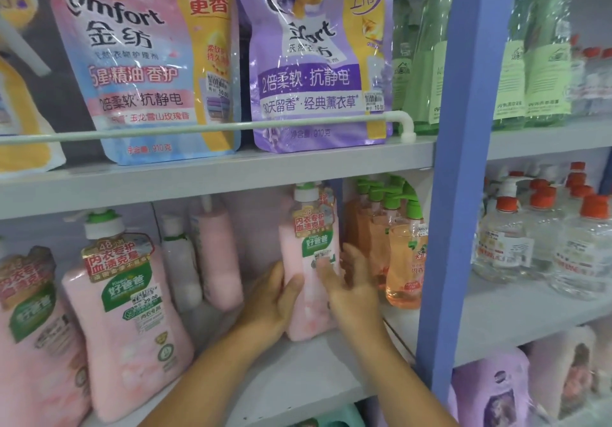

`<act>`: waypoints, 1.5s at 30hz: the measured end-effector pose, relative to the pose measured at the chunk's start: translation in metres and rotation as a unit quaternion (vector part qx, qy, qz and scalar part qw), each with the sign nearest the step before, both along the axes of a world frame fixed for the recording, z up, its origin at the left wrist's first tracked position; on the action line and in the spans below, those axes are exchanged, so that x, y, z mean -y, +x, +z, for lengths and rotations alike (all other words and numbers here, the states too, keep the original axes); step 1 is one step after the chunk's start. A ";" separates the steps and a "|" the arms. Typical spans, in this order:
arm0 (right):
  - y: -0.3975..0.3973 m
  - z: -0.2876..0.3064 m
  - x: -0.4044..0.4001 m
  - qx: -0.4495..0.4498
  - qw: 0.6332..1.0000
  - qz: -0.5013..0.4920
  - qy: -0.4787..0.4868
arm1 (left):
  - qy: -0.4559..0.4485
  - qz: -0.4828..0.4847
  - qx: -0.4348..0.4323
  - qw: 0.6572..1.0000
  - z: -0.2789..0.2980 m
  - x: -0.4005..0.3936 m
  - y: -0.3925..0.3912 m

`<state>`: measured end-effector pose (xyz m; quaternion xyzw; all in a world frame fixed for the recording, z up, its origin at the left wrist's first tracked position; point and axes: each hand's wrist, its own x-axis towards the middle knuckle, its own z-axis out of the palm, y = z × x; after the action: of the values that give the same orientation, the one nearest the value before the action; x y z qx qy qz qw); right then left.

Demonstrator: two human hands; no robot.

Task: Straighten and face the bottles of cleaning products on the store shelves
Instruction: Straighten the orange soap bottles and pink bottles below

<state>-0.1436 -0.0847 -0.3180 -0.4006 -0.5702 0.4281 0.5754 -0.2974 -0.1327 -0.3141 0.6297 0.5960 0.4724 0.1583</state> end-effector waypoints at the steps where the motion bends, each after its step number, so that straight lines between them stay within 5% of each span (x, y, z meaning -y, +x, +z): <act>1: 0.000 -0.003 0.002 0.009 1.000 0.006 0.010 | -0.008 0.002 -0.035 0.999 0.003 -0.005 0.004; 5: 0.007 0.000 -0.013 0.034 0.998 -0.033 0.048 | -0.027 -0.015 -0.074 0.997 0.006 -0.018 0.002; 9: 0.005 -0.009 -0.012 0.063 0.993 -0.071 0.064 | 0.054 0.094 0.087 0.990 0.003 -0.035 -0.015; 15: 0.001 -0.020 -0.001 0.163 0.983 -0.052 0.061 | -0.082 0.152 0.294 0.940 0.019 -0.087 -0.010; 19: -0.007 -0.015 -0.009 0.184 0.980 -0.070 0.012 | -0.094 0.017 0.439 0.894 0.002 -0.092 0.020; 38: -0.007 -0.010 -0.026 0.153 0.988 -0.028 -0.020 | -0.077 0.069 0.320 0.942 -0.016 -0.107 0.011; 45: -0.005 -0.008 -0.010 0.143 0.989 -0.034 -0.017 | -0.079 0.141 0.202 0.966 0.003 -0.069 0.007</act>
<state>-0.1487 -0.0744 -0.3256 -0.4867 -0.6255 0.3559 0.4952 -0.2908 -0.0639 -0.3107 0.4162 0.6702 0.5584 0.2564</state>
